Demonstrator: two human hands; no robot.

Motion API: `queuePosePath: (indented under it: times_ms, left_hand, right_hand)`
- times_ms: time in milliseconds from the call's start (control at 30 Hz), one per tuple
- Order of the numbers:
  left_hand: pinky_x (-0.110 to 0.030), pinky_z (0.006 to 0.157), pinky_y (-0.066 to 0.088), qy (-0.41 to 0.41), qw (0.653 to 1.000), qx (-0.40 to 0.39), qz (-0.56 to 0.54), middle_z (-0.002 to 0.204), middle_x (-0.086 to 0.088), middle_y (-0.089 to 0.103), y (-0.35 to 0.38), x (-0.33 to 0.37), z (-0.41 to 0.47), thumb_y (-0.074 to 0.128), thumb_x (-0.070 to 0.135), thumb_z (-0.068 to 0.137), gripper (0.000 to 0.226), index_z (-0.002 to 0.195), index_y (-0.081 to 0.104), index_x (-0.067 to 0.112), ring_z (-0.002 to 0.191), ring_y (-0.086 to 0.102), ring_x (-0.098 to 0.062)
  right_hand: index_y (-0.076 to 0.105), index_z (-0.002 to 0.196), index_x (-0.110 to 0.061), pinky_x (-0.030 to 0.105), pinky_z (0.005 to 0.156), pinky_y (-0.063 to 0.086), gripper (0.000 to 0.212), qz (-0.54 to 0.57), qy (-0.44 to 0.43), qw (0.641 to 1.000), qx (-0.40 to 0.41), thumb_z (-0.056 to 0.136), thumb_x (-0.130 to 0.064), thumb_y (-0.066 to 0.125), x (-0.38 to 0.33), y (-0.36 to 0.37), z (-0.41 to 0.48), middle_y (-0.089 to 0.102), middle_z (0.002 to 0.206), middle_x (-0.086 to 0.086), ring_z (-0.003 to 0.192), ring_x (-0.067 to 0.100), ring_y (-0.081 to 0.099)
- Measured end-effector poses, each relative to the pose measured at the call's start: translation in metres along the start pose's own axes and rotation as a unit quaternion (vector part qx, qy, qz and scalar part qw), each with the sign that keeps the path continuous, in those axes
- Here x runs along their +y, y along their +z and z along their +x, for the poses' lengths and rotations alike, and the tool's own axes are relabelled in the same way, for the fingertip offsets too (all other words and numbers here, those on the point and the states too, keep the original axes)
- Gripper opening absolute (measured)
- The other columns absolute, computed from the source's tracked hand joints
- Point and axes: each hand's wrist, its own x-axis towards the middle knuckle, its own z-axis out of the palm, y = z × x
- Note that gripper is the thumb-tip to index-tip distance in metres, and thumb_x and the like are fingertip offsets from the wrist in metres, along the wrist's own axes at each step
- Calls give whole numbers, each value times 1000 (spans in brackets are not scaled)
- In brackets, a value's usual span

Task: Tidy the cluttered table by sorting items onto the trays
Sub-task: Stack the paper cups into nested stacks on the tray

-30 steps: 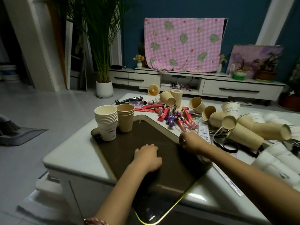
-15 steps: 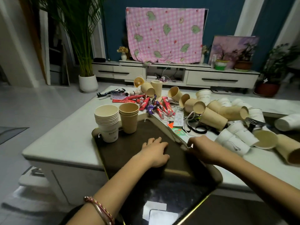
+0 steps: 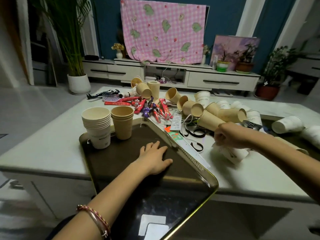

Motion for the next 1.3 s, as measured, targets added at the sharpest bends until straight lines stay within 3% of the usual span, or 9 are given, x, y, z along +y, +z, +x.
queuePosePath:
  times_ms: [200, 267, 333, 433, 567, 700, 967, 1133, 1300]
  left_hand:
    - [-38, 95, 45, -30, 984, 129, -117, 126, -11, 57, -46, -4, -17, 49, 22, 89, 30, 116, 60, 15, 116, 51, -27]
    - [-29, 68, 48, -44, 891, 386, -235, 92, -8, 69, -73, -6, -31, 46, 9, 83, 24, 82, 69, 14, 88, 61, -25]
    - [-23, 55, 40, -44, 711, 632, -305, 67, -2, 61, -99, -19, -50, 40, 4, 80, 26, 67, 60, 15, 66, 56, -17]
    - [-9, 61, 39, -70, 565, 738, -362, 79, -2, 57, -119, -57, -65, 40, 3, 84, 18, 82, 56, 10, 75, 51, -12]
    - [-3, 76, 38, -118, 627, 643, -424, 113, -4, 58, -114, -100, -58, 40, 14, 95, 25, 114, 57, 11, 103, 50, -12]
    - [-40, 103, 38, -116, 724, 558, -389, 130, -6, 54, -95, -111, -40, 35, 22, 99, 34, 129, 50, 14, 121, 46, -22]
    - [-24, 98, 31, -172, 627, 549, -526, 137, -6, 50, -89, -137, -27, 28, 36, 100, 44, 134, 46, 15, 126, 44, -18]
    - [-30, 108, 30, -147, 776, 496, -361, 138, -8, 49, -80, -133, -24, 42, 13, 95, 34, 126, 55, 10, 129, 40, -21]
    - [-37, 113, 14, -142, 821, 530, -157, 147, -6, 38, -85, -112, -31, 37, 23, 98, 39, 134, 46, 12, 139, 25, -22]
  right_hand:
    - [68, 90, -4, 27, 65, 46, 13, 157, -119, 938, 287, 87, -15, 61, -71, -64, 17, 61, 85, 6, 74, 17, 55]
    - [65, 92, -2, 36, 68, 50, 15, 251, -136, 886, 367, 90, -16, 58, -107, -73, 32, 62, 87, 9, 76, 24, 60]
    - [62, 95, 0, 42, 75, 51, 17, 318, -136, 846, 406, 92, -15, 55, -141, -77, 55, 61, 95, 14, 83, 28, 60]
    - [62, 96, 0, 25, 79, 46, 16, 334, -152, 826, 427, 93, -14, 54, -185, -74, 84, 59, 99, 13, 86, 19, 53]
    - [60, 97, 3, 11, 69, 29, 16, 311, -257, 834, 377, 93, -10, 51, -233, -57, 104, 55, 102, 14, 87, 13, 44]
    - [60, 97, 6, 15, 68, 30, 16, 334, -281, 824, 362, 93, -6, 50, -248, -61, 113, 57, 102, 20, 88, 18, 45]
    - [63, 98, 0, 33, 78, 45, 18, 297, -272, 884, 236, 94, -14, 52, -255, -40, 130, 63, 99, 14, 88, 23, 56]
    - [56, 123, -12, 24, 96, 38, 34, 292, -258, 905, 173, 92, -24, 55, -244, -25, 123, 46, 126, 11, 112, 21, 50]
    - [55, 121, -20, 6, 73, 42, 31, 332, -178, 898, 230, 90, -24, 58, -165, -11, 81, 47, 116, -4, 86, 3, 52]
